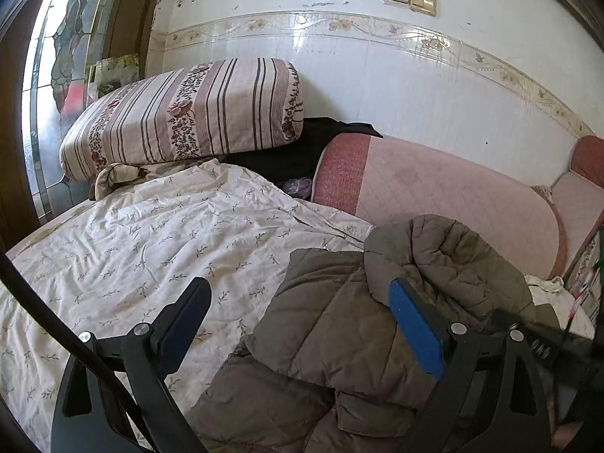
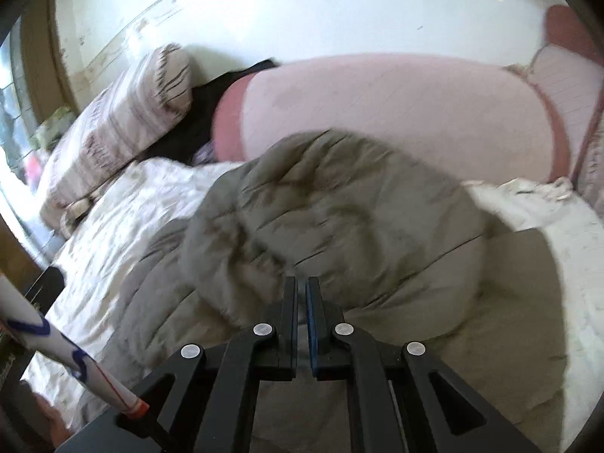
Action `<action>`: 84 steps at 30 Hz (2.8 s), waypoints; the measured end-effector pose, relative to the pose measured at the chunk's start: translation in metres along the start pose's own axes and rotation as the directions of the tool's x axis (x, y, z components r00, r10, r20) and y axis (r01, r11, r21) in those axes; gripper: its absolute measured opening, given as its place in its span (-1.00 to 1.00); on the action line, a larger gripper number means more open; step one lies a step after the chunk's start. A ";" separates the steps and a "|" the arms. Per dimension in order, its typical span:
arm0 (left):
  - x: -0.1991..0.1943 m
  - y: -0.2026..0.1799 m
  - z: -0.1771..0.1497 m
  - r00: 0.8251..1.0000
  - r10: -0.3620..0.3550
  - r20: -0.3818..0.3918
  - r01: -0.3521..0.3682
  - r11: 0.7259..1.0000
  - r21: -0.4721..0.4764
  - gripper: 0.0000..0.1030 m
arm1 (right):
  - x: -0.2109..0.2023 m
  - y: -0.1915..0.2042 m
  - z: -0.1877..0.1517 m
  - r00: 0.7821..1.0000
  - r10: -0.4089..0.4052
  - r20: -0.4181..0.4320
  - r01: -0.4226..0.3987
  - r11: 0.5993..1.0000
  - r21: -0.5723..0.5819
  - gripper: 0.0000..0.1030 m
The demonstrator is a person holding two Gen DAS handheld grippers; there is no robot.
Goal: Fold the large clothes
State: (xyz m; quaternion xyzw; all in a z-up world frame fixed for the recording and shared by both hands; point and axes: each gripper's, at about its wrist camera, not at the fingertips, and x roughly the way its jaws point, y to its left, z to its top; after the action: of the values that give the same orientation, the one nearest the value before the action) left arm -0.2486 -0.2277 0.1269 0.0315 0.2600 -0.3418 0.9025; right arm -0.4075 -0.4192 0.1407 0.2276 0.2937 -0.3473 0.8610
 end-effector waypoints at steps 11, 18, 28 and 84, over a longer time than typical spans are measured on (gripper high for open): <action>-0.004 0.004 0.003 1.000 0.007 0.018 -0.007 1.000 -0.010 0.84 | 0.029 -0.036 -0.011 0.987 -0.143 -0.079 0.148 0.987 0.066 -0.90; -0.006 -0.004 0.002 0.998 -0.067 0.016 0.067 0.998 0.007 0.84 | 0.041 -0.038 -0.022 0.984 -0.146 -0.107 0.153 0.986 0.067 -0.89; -0.014 -0.025 -0.004 0.985 -0.173 0.013 0.172 0.983 0.071 0.84 | 0.045 -0.042 -0.026 0.985 -0.130 -0.117 0.139 0.987 0.078 -0.89; 0.028 -0.025 -0.021 0.974 -0.102 -0.203 0.121 0.990 0.080 0.84 | 0.000 -0.041 -0.011 0.994 -0.102 -0.026 0.104 0.991 0.086 -0.64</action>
State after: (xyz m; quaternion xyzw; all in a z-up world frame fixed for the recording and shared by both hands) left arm -0.2561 -0.2586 0.0986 0.0919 0.3340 -0.3987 0.8491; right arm -0.4409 -0.4392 0.1248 0.2530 0.2990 -0.4012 0.8280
